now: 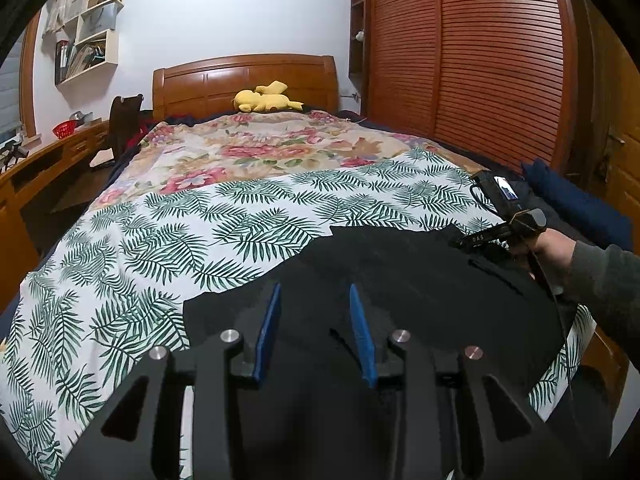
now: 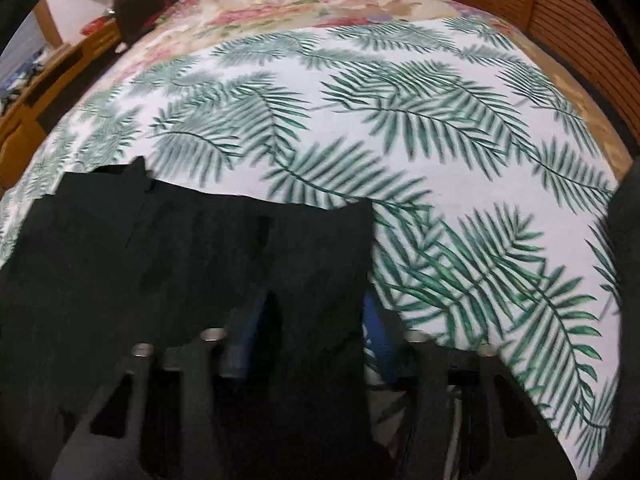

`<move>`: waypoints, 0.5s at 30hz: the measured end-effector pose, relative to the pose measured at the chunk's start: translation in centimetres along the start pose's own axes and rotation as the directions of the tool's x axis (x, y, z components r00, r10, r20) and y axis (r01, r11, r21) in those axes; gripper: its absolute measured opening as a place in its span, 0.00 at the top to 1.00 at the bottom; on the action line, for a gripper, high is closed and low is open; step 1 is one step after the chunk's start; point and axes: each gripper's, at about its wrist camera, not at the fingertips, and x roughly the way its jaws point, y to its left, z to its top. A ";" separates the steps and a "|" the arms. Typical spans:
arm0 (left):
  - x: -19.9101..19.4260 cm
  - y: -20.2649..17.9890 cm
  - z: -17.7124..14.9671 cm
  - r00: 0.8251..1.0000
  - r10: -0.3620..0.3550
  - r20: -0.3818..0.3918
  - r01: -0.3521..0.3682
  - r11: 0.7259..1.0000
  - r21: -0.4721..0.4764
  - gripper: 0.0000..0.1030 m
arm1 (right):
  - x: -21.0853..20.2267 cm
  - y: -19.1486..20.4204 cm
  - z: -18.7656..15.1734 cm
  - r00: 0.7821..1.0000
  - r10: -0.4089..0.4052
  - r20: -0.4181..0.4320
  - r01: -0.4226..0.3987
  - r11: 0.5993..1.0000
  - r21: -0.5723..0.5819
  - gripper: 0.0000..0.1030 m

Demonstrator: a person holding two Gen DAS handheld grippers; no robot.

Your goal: Fold large clothes

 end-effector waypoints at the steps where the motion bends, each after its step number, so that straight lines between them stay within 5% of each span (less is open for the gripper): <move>1: 0.0 -0.1 0.0 1.000 -0.001 0.000 0.001 1.000 0.000 0.68 | -0.5 0.5 0.0 1.000 0.010 0.019 -0.009 0.999 -0.034 0.95; 4: -0.1 -0.4 -0.1 1.000 -0.003 0.001 0.003 1.000 -0.002 0.67 | -3.4 2.0 0.2 0.986 -0.004 0.168 0.023 0.994 -0.111 0.97; 7: -0.1 -0.7 -0.2 1.000 -0.009 -0.004 0.009 1.000 -0.005 0.67 | -6.2 1.5 0.8 0.952 -0.085 0.293 0.099 0.994 -0.035 0.98; 10: -0.1 -1.2 -0.3 1.000 -0.012 -0.006 0.011 1.000 -0.007 0.67 | -6.4 0.9 1.1 0.934 -0.210 0.291 0.212 0.977 0.025 0.98; 13: -0.2 -1.8 -0.6 1.000 -0.018 -0.007 0.018 1.000 -0.008 0.67 | -6.0 0.3 0.8 0.947 -0.206 0.245 0.200 0.979 0.047 0.97; 15: -0.2 -2.2 -0.8 1.000 -0.024 -0.011 0.024 1.000 -0.009 0.67 | -6.7 1.0 0.1 0.934 -0.244 0.259 0.250 0.968 0.013 0.91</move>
